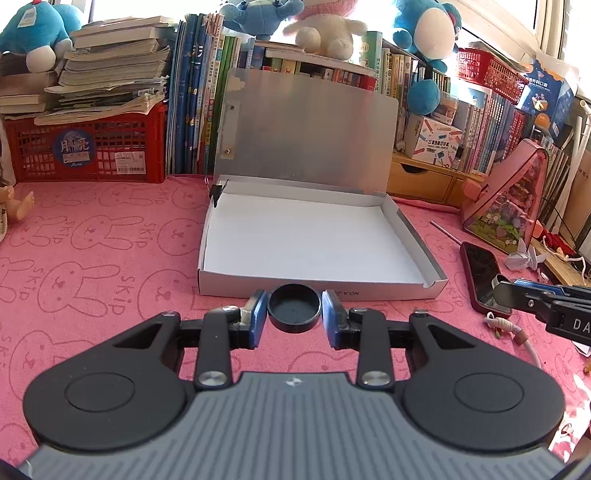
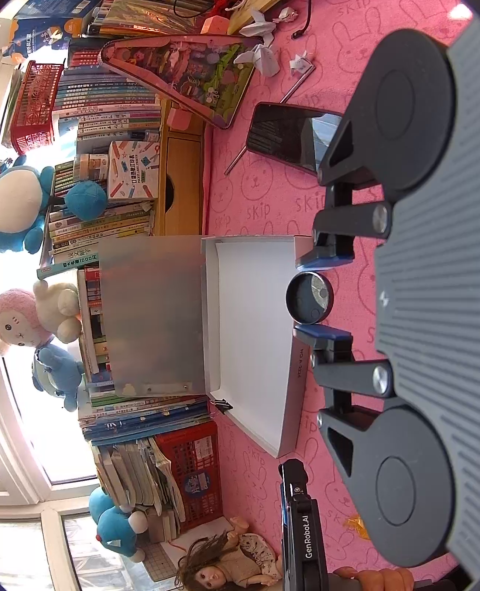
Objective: Organize objects
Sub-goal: 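Carry both held black lids up and over to the white box tray, then lower both lids into the box and open both tools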
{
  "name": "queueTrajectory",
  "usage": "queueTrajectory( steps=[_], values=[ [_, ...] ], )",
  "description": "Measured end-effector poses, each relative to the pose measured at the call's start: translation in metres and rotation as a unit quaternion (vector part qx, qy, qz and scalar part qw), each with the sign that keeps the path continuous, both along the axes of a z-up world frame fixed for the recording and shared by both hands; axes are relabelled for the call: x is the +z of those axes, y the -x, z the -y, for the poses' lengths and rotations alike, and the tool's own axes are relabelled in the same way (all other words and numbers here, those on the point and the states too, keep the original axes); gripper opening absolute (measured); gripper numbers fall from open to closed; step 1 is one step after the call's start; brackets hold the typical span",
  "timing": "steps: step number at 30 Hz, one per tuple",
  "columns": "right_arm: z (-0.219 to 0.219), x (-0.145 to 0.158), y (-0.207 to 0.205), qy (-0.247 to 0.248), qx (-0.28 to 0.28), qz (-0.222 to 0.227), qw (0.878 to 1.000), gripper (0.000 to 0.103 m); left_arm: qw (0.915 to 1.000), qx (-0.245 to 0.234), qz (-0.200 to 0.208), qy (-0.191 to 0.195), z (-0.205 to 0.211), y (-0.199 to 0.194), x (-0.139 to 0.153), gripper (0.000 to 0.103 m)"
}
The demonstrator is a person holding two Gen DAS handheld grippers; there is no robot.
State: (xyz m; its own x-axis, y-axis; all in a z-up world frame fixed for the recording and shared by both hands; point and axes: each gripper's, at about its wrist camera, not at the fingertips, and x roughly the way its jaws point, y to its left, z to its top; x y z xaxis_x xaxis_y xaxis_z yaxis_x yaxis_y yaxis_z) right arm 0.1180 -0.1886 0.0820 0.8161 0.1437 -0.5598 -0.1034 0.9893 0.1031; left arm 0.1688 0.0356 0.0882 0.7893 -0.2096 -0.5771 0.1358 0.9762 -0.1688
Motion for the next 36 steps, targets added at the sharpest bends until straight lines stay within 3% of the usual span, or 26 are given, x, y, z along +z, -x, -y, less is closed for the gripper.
queueTrajectory(
  steps=[11, 19, 26, 31, 36],
  values=[
    [0.005, -0.018, -0.09, -0.028, 0.005, -0.078, 0.997, 0.036, 0.9994, 0.003, -0.034, 0.001, 0.008, -0.077, -0.007, 0.038],
    [0.001, -0.055, -0.143, -0.035, -0.005, -0.138, 0.99, 0.036, 0.9977, 0.007, -0.066, -0.011, 0.021, -0.125, -0.029, 0.038],
    [-0.002, -0.059, -0.165, -0.027, -0.007, -0.14, 0.99, 0.036, 0.9966, 0.016, -0.072, -0.036, 0.027, -0.16, -0.032, 0.038],
    [-0.001, -0.051, -0.208, -0.028, -0.019, -0.137, 0.99, 0.036, 0.9954, 0.038, -0.079, -0.038, 0.024, -0.207, -0.025, 0.038],
    [0.004, -0.056, -0.243, -0.041, -0.025, -0.129, 0.99, 0.036, 0.9932, 0.049, -0.096, -0.046, 0.023, -0.244, -0.038, 0.038]
  ],
)
